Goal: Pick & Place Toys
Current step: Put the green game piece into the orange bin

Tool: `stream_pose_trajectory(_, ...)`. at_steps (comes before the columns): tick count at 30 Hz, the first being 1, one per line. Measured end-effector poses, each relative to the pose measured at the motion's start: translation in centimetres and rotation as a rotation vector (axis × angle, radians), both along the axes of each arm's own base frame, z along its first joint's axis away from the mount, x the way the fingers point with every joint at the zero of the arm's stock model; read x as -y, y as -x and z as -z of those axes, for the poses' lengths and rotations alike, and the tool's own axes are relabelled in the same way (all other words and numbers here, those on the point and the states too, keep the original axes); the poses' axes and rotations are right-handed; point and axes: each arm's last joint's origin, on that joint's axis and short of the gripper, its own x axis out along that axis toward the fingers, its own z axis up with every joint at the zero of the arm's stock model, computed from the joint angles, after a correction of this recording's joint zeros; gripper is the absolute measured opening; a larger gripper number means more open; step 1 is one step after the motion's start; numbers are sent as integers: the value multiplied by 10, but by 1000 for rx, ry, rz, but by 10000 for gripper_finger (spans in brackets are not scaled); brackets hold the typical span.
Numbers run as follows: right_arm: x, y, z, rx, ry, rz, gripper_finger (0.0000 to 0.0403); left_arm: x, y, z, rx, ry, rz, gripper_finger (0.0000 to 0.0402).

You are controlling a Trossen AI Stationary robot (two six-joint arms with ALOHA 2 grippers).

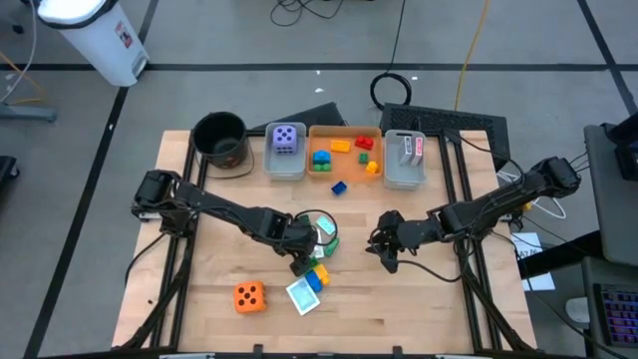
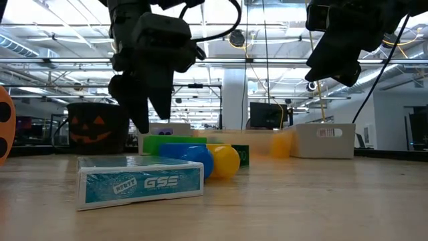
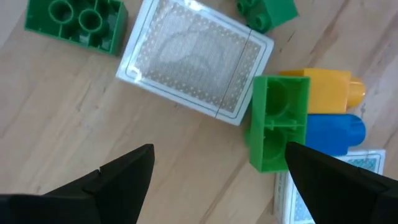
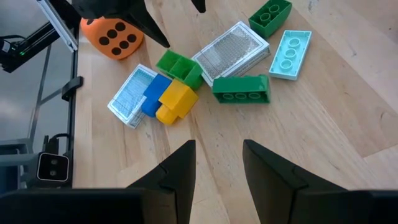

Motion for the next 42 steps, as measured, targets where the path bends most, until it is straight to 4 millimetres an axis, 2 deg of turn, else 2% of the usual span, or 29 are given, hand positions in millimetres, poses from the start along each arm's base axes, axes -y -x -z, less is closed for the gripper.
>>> stream_pose_trajectory(19,0,0,0,-1,-6,4,123,12,-7,33,-85,15,-3,360)
stream_pose_trajectory(24,0,0,0,-2,-8,7,123,13,-9,40,-96,20,-31,309)
stream_pose_trajectory(30,0,0,0,-1,-8,9,123,13,-10,40,-84,16,-40,231)
stream_pose_trajectory(42,0,0,0,0,-7,9,123,13,-10,40,-86,24,-23,110)
